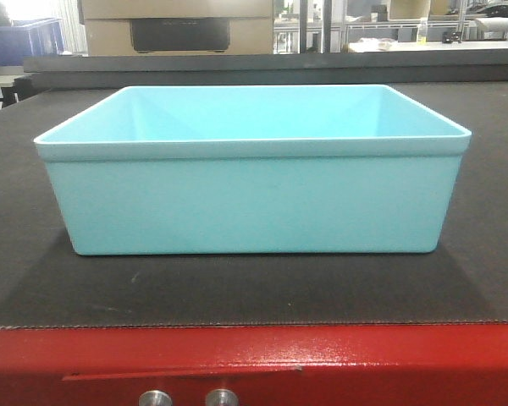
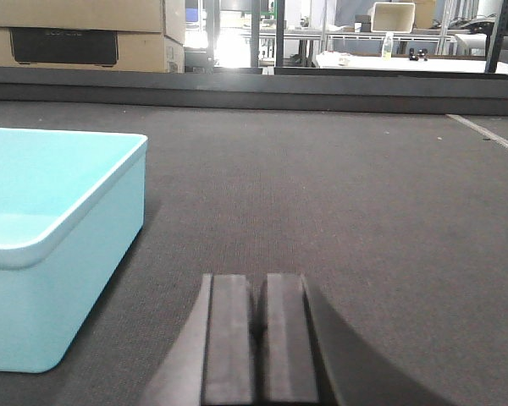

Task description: Fetch blue bin and place on conveyor start

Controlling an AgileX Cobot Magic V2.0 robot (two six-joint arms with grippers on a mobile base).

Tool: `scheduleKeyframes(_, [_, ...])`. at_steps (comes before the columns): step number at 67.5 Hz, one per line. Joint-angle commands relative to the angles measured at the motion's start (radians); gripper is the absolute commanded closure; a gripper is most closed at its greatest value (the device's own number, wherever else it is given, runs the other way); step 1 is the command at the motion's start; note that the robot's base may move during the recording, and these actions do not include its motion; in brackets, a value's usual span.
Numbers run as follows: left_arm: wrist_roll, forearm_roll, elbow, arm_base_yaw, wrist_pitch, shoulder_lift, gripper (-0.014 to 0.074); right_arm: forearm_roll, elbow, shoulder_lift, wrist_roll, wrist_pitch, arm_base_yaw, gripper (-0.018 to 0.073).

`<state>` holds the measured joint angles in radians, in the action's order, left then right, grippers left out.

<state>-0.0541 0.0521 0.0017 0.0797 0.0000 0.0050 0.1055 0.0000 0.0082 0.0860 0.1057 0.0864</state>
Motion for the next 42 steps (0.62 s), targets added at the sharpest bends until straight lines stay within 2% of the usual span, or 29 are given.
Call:
scheduleKeyframes(1, [0.003,-0.001,-0.002,0.002,-0.017,-0.005,0.0707,0.004,0.000,-0.008,0.012,-0.028,0.003,0.0721])
scheduleKeyframes(42, [0.003,-0.001,-0.002,0.002,-0.017,-0.005,0.0707,0.004,0.000,-0.008,0.012,-0.028,0.003,0.0721])
